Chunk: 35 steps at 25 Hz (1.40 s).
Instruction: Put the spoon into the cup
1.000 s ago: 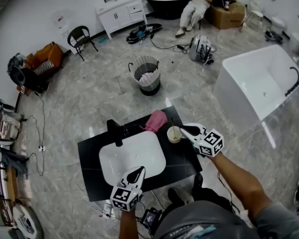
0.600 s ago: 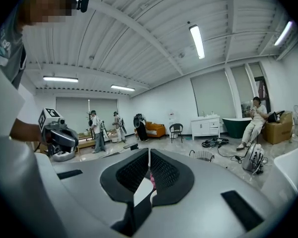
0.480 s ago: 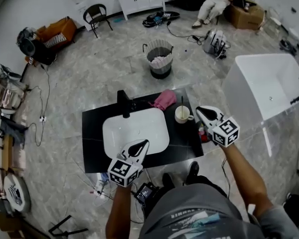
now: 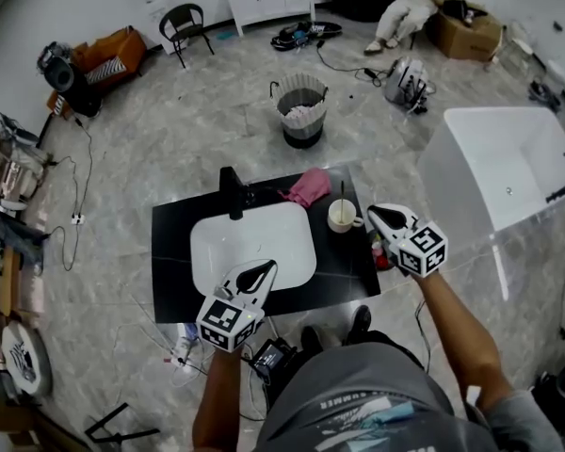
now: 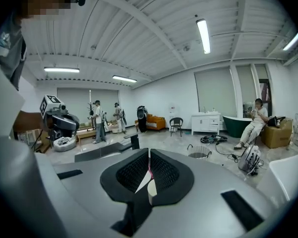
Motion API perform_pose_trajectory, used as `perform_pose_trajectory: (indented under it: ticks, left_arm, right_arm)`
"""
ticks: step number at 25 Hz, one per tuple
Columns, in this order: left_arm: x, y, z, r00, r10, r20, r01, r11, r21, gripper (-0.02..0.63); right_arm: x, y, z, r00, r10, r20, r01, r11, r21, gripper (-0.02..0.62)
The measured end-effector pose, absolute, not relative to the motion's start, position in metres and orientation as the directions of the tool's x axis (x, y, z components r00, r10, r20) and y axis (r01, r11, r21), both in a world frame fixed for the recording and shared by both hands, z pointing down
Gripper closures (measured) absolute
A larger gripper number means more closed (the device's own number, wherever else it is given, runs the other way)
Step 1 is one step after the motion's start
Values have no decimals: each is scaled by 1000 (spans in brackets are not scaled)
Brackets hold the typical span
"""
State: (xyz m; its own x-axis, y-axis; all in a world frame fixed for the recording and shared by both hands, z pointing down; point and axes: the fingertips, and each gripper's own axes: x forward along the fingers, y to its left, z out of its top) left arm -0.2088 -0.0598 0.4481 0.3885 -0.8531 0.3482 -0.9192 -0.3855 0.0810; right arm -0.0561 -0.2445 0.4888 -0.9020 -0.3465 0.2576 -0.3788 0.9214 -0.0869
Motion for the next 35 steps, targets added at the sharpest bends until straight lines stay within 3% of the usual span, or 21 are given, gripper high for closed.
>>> perform_pose_trajectory:
  ticks: [22,35]
  left_arm:
    - [-262,-43,396,328,-909,256,-932,-355,-67,603]
    - [-293,-29,401,337,-912,232,-932,-358,-54,603]
  right_arm:
    - [-149,-104,340,-973,-126,195,-104,987,122,565]
    - [-168,-71,330,-962,-121,243,-92,987,129,565]
